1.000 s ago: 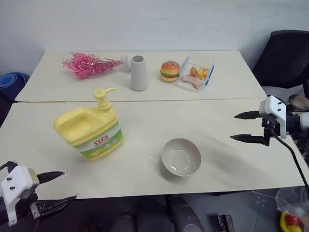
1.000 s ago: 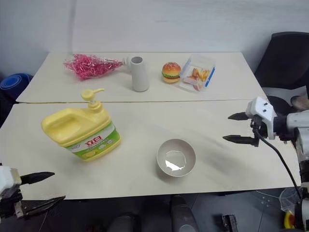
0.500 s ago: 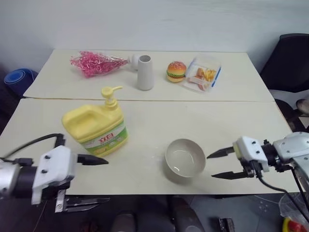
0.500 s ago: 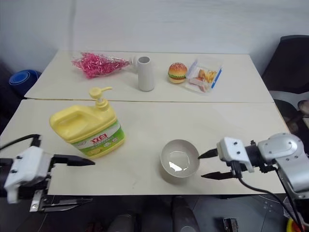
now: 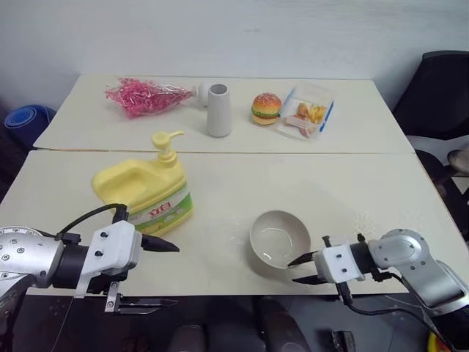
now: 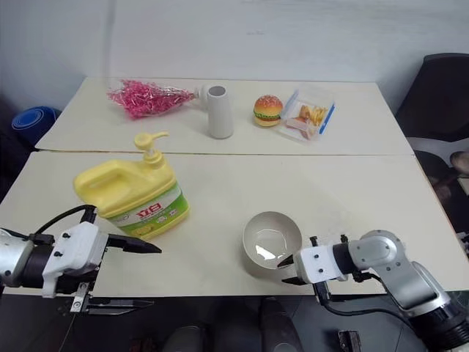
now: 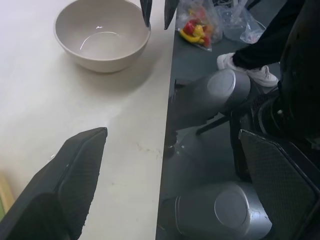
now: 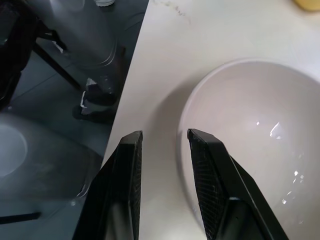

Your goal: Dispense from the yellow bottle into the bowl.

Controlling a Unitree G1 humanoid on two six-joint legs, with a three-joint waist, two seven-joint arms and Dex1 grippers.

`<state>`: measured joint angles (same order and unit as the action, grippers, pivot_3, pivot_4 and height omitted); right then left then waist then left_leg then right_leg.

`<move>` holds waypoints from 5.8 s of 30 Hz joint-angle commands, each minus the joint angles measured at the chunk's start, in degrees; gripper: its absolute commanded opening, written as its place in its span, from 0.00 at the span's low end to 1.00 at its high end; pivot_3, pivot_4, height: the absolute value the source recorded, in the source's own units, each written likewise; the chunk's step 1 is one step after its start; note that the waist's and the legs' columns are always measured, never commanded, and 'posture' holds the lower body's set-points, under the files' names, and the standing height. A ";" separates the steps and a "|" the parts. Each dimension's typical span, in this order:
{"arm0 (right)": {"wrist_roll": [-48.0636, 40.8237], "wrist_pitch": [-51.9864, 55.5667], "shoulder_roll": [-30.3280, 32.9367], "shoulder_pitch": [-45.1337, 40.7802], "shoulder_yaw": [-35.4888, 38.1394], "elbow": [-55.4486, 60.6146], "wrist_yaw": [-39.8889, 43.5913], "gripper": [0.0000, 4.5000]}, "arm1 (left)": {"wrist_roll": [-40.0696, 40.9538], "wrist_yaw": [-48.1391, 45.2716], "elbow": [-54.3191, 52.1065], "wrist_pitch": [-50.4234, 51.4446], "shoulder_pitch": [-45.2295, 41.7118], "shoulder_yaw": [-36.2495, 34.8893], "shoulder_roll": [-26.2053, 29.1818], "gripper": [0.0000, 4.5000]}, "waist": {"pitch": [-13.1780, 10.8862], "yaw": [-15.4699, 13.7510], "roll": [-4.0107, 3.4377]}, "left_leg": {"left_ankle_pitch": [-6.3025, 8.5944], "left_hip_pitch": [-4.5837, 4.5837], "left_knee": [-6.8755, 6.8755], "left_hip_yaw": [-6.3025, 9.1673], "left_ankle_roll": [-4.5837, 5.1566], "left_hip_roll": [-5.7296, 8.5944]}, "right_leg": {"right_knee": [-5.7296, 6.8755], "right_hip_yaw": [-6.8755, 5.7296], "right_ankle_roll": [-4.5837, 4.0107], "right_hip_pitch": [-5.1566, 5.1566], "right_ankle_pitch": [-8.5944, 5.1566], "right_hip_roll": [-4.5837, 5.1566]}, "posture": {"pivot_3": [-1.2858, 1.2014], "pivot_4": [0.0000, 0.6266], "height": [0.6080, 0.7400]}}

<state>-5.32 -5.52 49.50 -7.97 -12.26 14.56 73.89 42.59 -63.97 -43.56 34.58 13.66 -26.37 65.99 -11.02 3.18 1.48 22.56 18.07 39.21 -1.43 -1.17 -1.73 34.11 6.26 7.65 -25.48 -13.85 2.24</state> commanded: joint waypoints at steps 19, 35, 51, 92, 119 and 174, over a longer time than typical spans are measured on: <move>5.25 -8.52 -6.76 -7.72 -7.72 -13.37 -1.78 0.19 | 1.10 2.10 0.03 3.55 -5.74 -0.44 -0.94 1.00 | 0.02 0.16 0.03 | -0.01 -0.07 0.06 0.01 -0.02 0.00 | 0.21 0.00 0.05 0.00 0.03 0.00 | 0.52 0.24 1.00; -3.45 -2.06 -4.04 -20.21 -4.87 -12.23 8.04 0.00 | 15.79 9.72 5.06 11.00 -20.53 -5.39 -0.80 1.00 | 0.01 0.43 0.04 | -0.03 -0.07 0.42 0.07 -0.04 0.00 | 0.58 0.00 0.07 0.00 0.04 0.00 | 0.52 0.24 1.00; 4.01 -5.20 -32.40 -68.65 -11.88 -58.47 10.05 0.00 | 8.11 11.03 37.13 6.44 -46.52 3.78 4.97 0.38 | -0.05 3.92 -0.08 | -0.38 0.24 0.48 0.73 -0.74 -0.02 | 1.22 -1.19 -0.24 -0.21 -0.13 0.21 | 0.52 0.24 1.00; 10.94 -14.37 -44.69 -85.08 -4.67 -81.75 11.68 0.00 | -1.17 2.94 34.77 3.84 -42.50 4.72 1.81 0.01 | -0.04 7.20 -0.07 | -0.59 2.12 0.91 0.97 -1.54 0.15 | 1.97 -3.91 -0.66 -2.16 -0.06 1.51 | 0.52 0.24 1.00; 11.58 -15.44 -44.77 -86.26 -4.06 -82.17 14.18 0.00 | -1.12 4.19 34.44 7.03 -42.44 3.38 0.44 0.01 | -0.04 8.10 -0.07 | -0.60 2.10 0.95 1.01 -1.57 0.14 | 2.07 -3.93 -0.66 -2.16 -0.06 1.52 | 0.52 0.24 1.00; 13.19 -18.47 -44.31 -86.19 -4.81 -82.68 17.19 0.00 | 4.29 -1.31 41.28 17.92 -45.42 -3.00 7.95 0.01 | 0.02 7.96 -0.71 | -0.56 1.26 0.76 1.19 -1.53 0.08 | 1.96 -4.15 -0.81 -1.28 -0.15 1.47 | 0.52 0.24 1.00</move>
<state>8.19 -22.96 5.02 -92.15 -17.61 -68.25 88.65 48.17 -66.04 -4.02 53.64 -30.99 -27.08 72.80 -11.01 11.14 0.77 22.00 19.32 39.97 -0.25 -2.70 -1.64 36.09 2.11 6.85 -26.76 -14.00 3.71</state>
